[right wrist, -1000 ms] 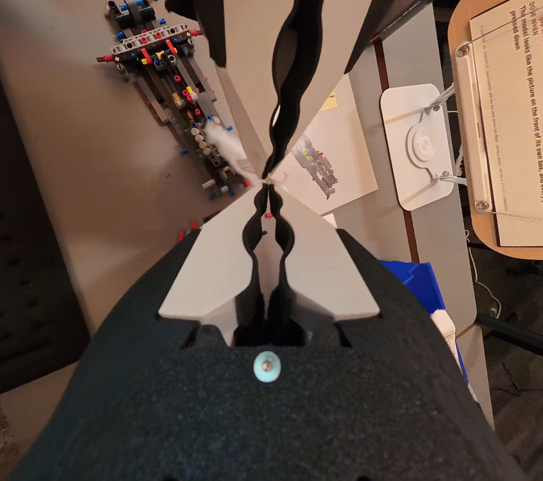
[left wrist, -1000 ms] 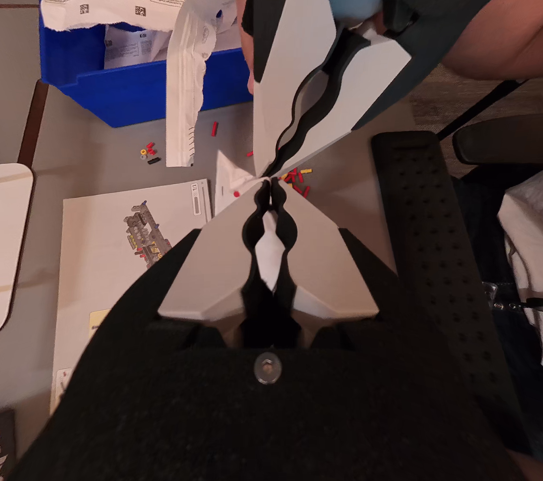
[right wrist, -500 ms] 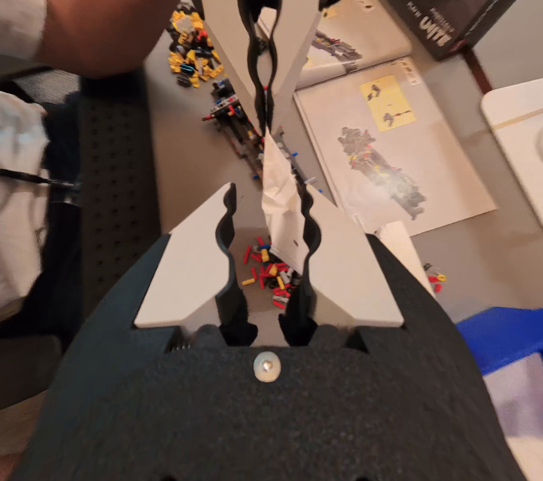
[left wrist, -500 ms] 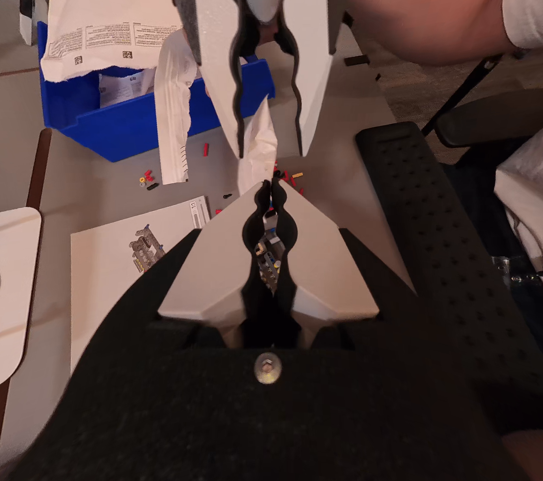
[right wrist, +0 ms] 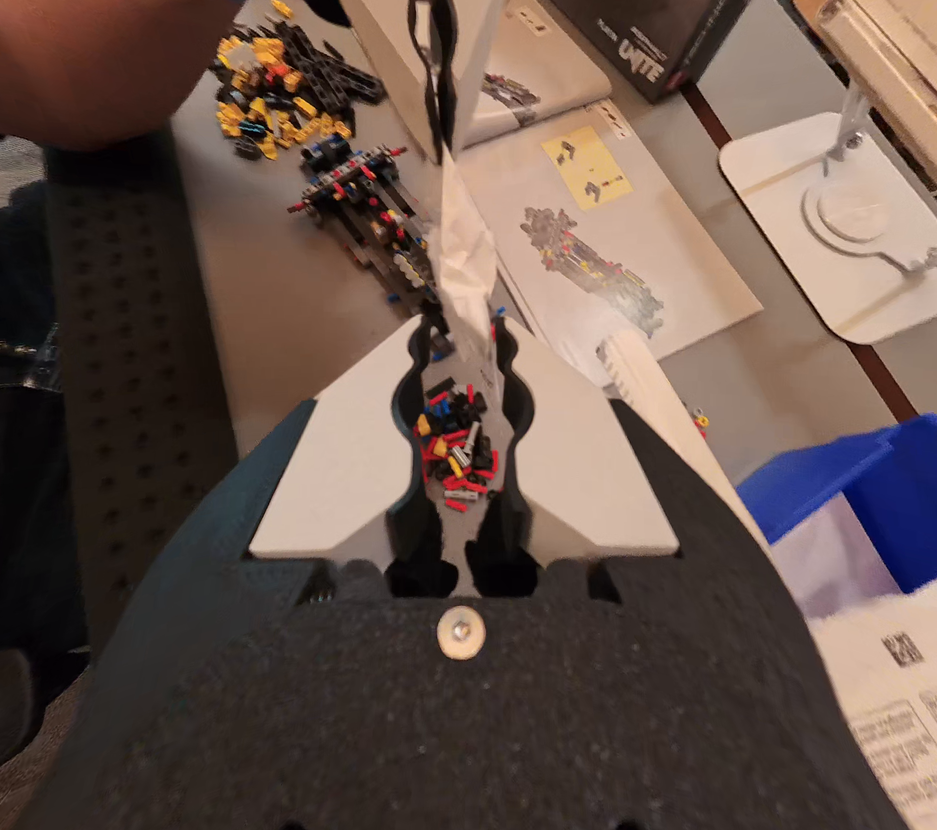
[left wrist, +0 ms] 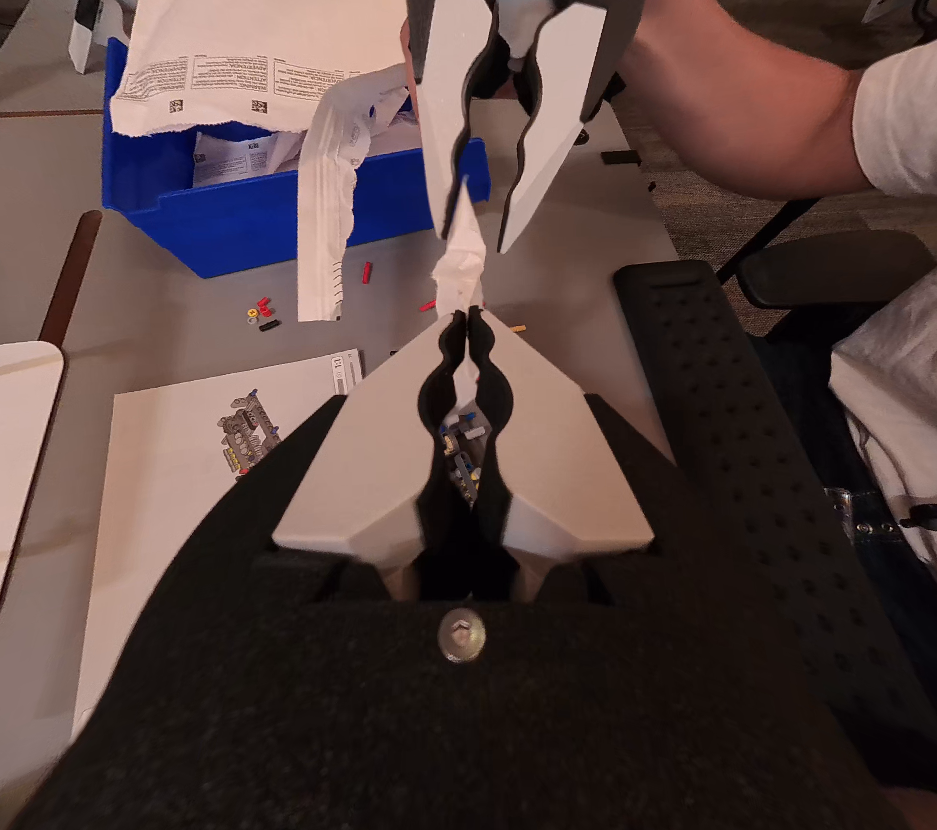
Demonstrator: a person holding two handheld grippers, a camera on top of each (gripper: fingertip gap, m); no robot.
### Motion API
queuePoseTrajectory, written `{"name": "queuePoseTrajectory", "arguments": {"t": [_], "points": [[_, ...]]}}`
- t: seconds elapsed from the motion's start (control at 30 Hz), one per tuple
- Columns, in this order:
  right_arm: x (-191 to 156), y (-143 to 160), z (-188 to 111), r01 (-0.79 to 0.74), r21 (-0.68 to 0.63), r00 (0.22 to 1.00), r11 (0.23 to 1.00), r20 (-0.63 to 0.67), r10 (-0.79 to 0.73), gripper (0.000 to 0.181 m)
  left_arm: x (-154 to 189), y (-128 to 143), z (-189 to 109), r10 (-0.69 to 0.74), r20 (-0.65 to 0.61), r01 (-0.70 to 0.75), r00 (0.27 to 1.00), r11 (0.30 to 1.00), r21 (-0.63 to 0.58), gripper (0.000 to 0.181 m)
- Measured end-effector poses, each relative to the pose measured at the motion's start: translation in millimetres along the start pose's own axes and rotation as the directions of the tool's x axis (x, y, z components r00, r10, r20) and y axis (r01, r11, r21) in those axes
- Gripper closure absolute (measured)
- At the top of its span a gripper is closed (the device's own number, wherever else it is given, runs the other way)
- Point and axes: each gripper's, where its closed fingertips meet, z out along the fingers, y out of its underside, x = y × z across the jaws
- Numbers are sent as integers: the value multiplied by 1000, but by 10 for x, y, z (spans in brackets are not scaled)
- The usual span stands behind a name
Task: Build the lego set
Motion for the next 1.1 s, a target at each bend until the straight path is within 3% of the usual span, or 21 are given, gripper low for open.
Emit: {"name": "queuePoseTrajectory", "arguments": {"t": [0.07, 0.17, 0.23, 0.47, 0.57, 0.63, 0.7, 0.8, 0.87, 1.0, 1.1], "points": [[7, 14, -22, 7, 11, 1000, 1000, -24, -7, 155, -4, -9, -23, -4, 2, 4, 1000, 1000, 9, 181], [62, 1, -66, 48, 27, 994, 998, -97, -46, 181, -16, -28, -66, -12, 8, 12, 1000, 1000, 23, 181], [81, -96, -170, 66, 87, 990, 994, -131, -54, 181, -41, -11, -92, -16, 20, 15, 1000, 1000, 22, 181], [1, -248, -451, -196, 250, 980, 948, 84, 181, 181, -114, -63, -63, -38, 55, 35, 998, 998, 49, 181], [56, -282, -705, -306, 357, 951, 883, 154, 268, 181, -135, -211, -189, -41, 98, 29, 994, 993, 117, 161], [340, -168, -1013, -307, 393, 940, 867, -16, 340, 181, -131, -329, -376, -41, 139, 16, 989, 984, 176, 158], [677, -46, -1488, -227, 407, 882, 885, -299, 364, 181, -143, -419, -579, -38, 206, -9, 978, 975, 222, 158], [1160, 297, -2203, -116, 183, 642, 976, -736, 215, 181, -155, -499, -772, -63, 286, -18, 956, 962, 272, 158], [1362, 377, -2405, -78, 60, 519, 995, -850, 92, 181, -151, -490, -783, -101, 299, 15, 949, 961, 277, 158], [1619, 912, -1799, -186, -265, 613, 946, -784, -99, 181, -107, -129, -574, -186, 308, 148, 933, 979, 143, 156], [1626, 1357, -1124, -315, -369, 783, 875, -621, 20, 181, -17, 383, -416, -194, 368, 213, 910, 977, -11, 157]]}}
